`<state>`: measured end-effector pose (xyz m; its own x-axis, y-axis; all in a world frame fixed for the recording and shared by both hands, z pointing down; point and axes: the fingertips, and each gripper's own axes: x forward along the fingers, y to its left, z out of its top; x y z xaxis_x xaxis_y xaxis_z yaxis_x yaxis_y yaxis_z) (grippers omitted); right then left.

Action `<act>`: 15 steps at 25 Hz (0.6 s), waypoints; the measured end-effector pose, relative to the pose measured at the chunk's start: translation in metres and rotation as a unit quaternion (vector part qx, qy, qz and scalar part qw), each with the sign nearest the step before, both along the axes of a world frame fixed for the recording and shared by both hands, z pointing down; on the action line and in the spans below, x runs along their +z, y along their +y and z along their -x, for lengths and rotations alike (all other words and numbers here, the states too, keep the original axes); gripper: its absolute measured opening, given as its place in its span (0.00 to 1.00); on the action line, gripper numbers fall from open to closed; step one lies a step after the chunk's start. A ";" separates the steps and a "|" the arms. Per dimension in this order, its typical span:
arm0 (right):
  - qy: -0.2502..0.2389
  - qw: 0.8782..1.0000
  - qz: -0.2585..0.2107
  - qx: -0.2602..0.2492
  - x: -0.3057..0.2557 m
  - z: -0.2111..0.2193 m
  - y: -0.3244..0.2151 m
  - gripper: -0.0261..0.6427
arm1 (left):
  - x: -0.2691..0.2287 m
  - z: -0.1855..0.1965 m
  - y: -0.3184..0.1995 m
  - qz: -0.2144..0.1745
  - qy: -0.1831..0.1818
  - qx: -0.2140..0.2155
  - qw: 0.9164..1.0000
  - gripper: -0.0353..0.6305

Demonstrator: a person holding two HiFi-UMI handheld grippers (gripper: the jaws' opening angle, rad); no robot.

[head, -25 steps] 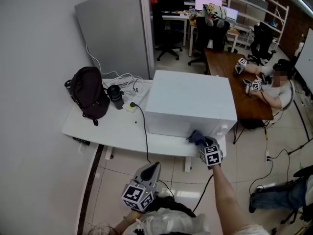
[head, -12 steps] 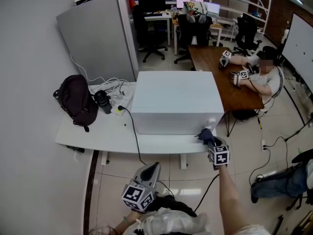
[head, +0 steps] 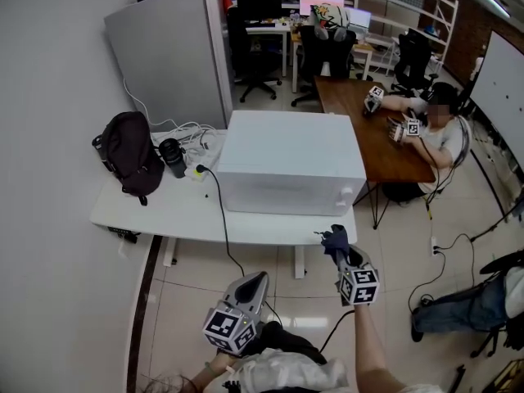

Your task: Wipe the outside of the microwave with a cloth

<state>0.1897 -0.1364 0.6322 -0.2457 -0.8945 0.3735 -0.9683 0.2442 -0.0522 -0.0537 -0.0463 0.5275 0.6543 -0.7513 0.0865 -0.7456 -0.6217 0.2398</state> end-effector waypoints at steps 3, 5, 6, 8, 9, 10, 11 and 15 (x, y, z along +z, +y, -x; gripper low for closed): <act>-0.021 1.000 -0.013 0.000 -0.016 0.014 0.044 0.16 | -0.006 0.000 0.017 -0.013 0.003 0.005 1.000 0.03; -0.037 0.999 -0.024 0.006 -0.028 0.024 0.075 0.16 | -0.009 0.003 0.032 -0.017 0.003 0.011 1.000 0.03; -0.043 0.999 -0.029 0.008 -0.034 0.031 0.091 0.16 | -0.010 0.006 0.042 -0.018 0.003 0.015 1.000 0.03; -0.046 0.998 -0.038 0.010 -0.042 0.046 0.124 0.16 | -0.010 0.014 0.067 -0.019 0.004 0.022 1.000 0.03; -0.045 0.998 -0.042 0.013 -0.044 0.052 0.140 0.16 | -0.009 0.018 0.081 -0.020 0.004 0.024 1.000 0.03; -0.047 0.998 -0.045 0.016 -0.047 0.058 0.155 0.16 | -0.008 0.024 0.095 -0.020 0.005 0.024 1.000 0.03; -0.051 0.997 -0.049 0.020 -0.050 0.065 0.170 0.16 | -0.008 0.032 0.110 -0.020 0.006 0.021 1.000 0.03; -0.065 0.996 -0.057 0.029 -0.060 0.095 0.226 0.16 | 0.000 0.066 0.167 -0.009 0.019 0.002 1.000 0.03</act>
<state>0.0950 0.0897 0.5720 -0.2327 -0.9432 0.2373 -0.9678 0.2004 -0.1523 -0.1200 0.1203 0.5275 0.6599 -0.7498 0.0486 -0.7337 -0.6290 0.2569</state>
